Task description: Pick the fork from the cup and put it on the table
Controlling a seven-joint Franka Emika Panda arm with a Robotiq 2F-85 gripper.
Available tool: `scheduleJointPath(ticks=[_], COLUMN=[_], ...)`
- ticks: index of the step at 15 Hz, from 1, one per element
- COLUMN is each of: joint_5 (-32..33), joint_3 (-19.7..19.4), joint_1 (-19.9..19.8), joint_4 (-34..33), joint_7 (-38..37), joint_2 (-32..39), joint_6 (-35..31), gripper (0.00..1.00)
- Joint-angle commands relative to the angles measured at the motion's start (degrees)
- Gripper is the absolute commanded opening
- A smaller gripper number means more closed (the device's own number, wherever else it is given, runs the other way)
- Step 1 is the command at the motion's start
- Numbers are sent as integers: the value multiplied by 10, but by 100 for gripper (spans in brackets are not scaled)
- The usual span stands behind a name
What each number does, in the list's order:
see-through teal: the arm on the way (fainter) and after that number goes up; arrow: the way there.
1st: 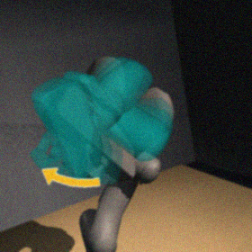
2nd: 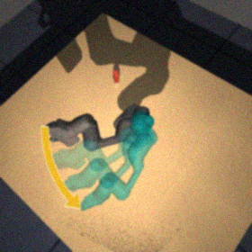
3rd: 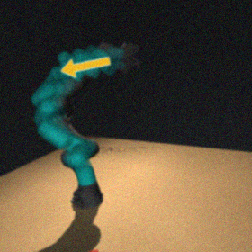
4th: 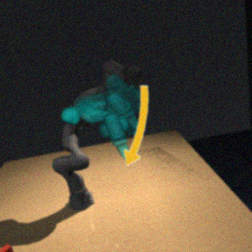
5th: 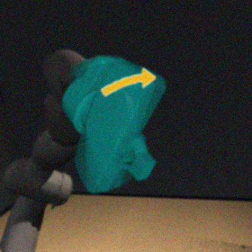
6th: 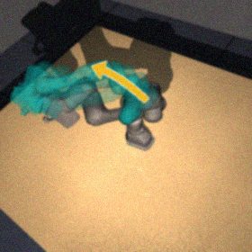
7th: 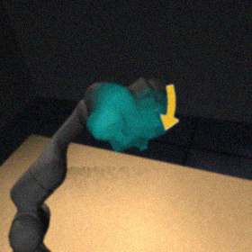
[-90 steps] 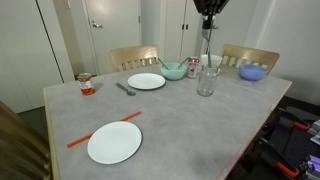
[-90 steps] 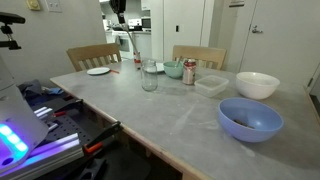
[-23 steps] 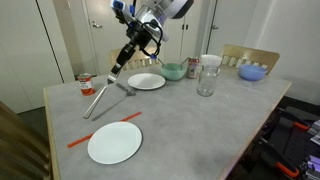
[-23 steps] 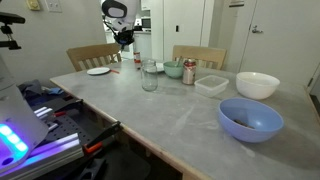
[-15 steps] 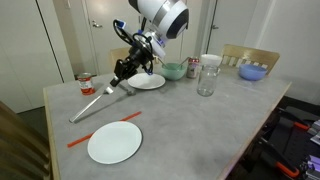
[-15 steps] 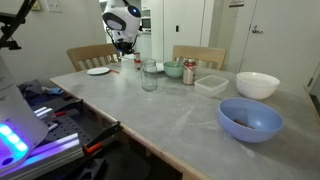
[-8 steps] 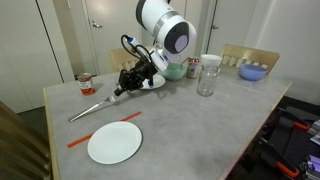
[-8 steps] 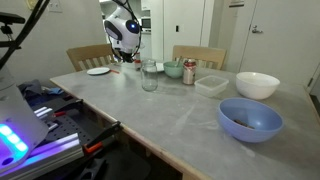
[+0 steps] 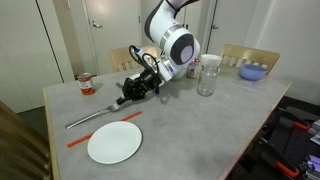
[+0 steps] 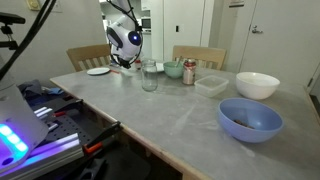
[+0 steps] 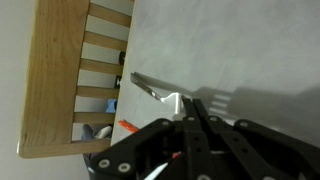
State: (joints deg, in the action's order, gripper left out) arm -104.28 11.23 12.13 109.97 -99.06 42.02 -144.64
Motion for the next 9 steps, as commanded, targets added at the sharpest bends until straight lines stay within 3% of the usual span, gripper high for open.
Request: scheduleJointPath(ticks=[1, 7, 9], joint_5=[5, 31, 58], joint_3=[-14, -31, -34], joint_1=[-13, -21, -21], joint_4=[26, 35, 32], joint_7=[11, 23, 37], joint_2=[-7, -6, -6], joint_6=[37, 93, 124], gripper=[1, 1, 28])
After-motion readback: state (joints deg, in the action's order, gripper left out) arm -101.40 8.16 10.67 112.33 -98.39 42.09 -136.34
